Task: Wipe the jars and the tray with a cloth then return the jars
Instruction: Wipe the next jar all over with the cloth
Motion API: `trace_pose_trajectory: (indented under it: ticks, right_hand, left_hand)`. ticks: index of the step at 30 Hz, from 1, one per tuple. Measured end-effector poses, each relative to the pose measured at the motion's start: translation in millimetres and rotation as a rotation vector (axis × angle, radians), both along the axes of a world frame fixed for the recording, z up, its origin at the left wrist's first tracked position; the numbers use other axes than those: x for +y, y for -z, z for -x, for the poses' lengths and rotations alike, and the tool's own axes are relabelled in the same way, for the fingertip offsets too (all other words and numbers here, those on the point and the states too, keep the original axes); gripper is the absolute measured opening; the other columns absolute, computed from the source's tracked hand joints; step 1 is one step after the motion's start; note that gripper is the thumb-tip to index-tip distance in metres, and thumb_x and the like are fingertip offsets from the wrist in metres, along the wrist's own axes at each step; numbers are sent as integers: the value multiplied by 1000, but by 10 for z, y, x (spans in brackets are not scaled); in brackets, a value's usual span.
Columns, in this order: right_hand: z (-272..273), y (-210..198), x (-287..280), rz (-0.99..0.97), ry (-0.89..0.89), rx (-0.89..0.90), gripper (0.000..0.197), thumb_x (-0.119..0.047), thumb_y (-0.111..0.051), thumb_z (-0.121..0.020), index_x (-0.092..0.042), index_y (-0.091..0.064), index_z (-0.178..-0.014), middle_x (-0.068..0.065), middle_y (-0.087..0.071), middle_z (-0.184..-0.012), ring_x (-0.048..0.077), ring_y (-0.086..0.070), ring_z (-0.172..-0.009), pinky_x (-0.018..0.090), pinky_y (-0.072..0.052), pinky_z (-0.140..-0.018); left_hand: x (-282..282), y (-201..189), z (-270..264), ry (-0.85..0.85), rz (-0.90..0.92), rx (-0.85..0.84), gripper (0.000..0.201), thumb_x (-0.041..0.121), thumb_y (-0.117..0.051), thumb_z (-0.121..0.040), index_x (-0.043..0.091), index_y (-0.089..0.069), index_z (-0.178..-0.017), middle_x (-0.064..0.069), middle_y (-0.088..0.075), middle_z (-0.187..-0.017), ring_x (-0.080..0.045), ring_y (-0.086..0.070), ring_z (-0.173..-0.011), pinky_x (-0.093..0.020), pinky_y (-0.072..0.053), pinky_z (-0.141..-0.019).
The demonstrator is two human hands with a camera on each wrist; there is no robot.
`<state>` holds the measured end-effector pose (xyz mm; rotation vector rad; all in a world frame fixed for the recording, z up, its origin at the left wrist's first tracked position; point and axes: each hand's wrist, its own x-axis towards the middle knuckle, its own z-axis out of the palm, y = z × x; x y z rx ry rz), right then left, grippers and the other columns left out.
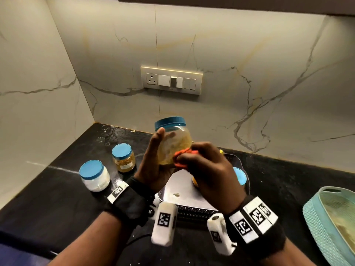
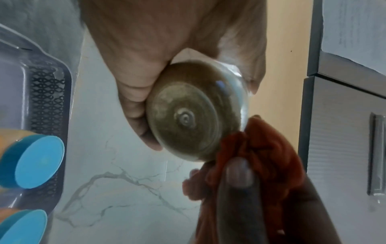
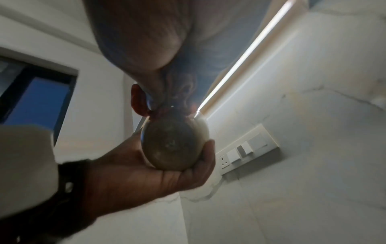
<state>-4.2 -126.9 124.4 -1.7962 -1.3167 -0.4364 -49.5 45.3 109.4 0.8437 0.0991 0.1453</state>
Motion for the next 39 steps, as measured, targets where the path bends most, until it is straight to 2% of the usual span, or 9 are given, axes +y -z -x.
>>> trace_pose_trajectory:
  ticks: [3,6,9,16,21,27,31,33,39]
  right_hand:
    - [-13,66,-26,84,14,-119,27,-4,-60,-95,-21,-72,-113,11,-58,-118,32,-62,-101,45,-54,-77]
    - [3,52,-33,161,44,-221,30,-8,-53,-93,-19,-71,-113,13,-58,-118,32,-59,-98,44,-56,-71]
    - [33,46,-49,199,42,-276,31,-8,-56,-90,-20,-67,-117,12,-57,-122,31,-58,-103,43,-57,-74]
    - [-259,-121,-19,-59,190,32,32,-4,-65,-90,-18,-71,-119,5,-60,-114,17,-59,-107,34,-51,-90]
    - [111,69,-47,56,41,-166,28,-3,-64,-91,-17,-75,-112,9,-61,-118,29,-60,-107,36,-52,-91]
    - [-217,-119,-24,-89,164,68,29,-2,-70,-89,-16,-74,-114,7,-61,-114,16,-59,-107,33,-52,-89]
    - [114,50,-26,46,67,-172,32,5,-68,-86,-16,-75,-110,12,-61,-116,30,-61,-106,41,-54,-85]
    - [85,56,-69,74,15,-194,31,4,-66,-88,-17,-75,-109,12,-62,-116,29,-61,-105,41,-54,-83]
    - [-233,-142,-25,-166,192,91,26,-1,-66,-89,-15,-74,-110,4,-61,-115,12,-58,-109,28,-51,-93]
  left_hand:
    - [39,23,-18,-4,2,12,90,62,-80,-71,11,-56,-141,-21,-65,-129,-33,-67,-110,-46,-56,-91]
    - [38,23,-5,34,-169,51,72,59,-59,-87,15,-53,-144,-23,-61,-137,-40,-61,-118,-56,-50,-93]
    - [-6,78,3,31,-329,27,85,67,-73,-77,17,-51,-142,-23,-61,-136,-45,-62,-122,-71,-49,-93]
    - [-171,60,1,-21,-187,7,81,59,-84,-71,16,-59,-135,-23,-62,-134,-37,-65,-118,-60,-55,-90]
    - [-125,70,28,-67,-185,29,91,63,-80,-73,9,-53,-141,-33,-54,-138,-41,-63,-115,-49,-58,-79]
    - [-203,71,48,-66,-175,16,85,59,-84,-71,14,-57,-138,-25,-60,-137,-39,-62,-121,-57,-56,-86]
    - [-128,20,60,-97,-174,3,95,62,-83,-69,7,-52,-140,-30,-59,-132,-40,-64,-111,-51,-56,-83]
    - [-112,26,79,-90,-219,5,95,63,-83,-69,8,-52,-140,-32,-57,-134,-45,-63,-115,-61,-51,-90]
    - [-246,-14,101,-28,-192,33,89,61,-85,-67,15,-55,-137,-22,-61,-136,-37,-64,-119,-54,-58,-82]
